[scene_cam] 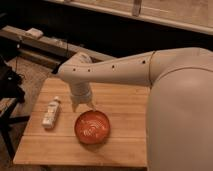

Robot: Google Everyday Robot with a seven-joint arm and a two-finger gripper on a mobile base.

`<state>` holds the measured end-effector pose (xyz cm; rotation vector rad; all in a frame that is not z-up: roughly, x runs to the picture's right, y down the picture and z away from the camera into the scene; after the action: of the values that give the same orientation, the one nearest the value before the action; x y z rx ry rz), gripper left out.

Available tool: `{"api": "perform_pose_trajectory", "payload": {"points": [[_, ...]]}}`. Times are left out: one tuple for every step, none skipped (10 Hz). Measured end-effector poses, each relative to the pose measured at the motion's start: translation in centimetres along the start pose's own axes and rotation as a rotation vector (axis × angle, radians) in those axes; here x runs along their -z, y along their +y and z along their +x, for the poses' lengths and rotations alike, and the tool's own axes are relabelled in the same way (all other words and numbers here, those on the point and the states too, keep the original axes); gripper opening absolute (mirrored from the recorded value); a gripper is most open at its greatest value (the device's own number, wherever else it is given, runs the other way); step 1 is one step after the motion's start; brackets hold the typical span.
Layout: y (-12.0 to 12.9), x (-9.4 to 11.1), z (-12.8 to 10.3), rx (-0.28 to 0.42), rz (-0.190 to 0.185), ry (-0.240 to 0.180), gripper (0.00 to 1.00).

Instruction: Place the bottle in the ceramic bowl

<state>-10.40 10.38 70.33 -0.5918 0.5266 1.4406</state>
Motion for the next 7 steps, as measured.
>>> {"api": "perform_pose_trajectory", "payload": {"points": [[0.0, 0.0, 0.0, 0.0, 0.0, 0.0, 0.65], [0.0, 0.0, 0.0, 0.0, 0.0, 0.0, 0.65], [0.0, 0.0, 0.0, -0.004, -0.002, -0.001, 0.65], [0.2, 0.0, -0.2, -0.012, -0.011, -0.006, 0.65], [1.3, 0.1, -0.7, -0.01, -0.023, -0.016, 0.65], [2.7, 0.1, -1.2, -0.002, -0.031, -0.023, 0.65], [4.1, 0.0, -1.9, 0.01, -0.035, -0.032, 0.65]]}}
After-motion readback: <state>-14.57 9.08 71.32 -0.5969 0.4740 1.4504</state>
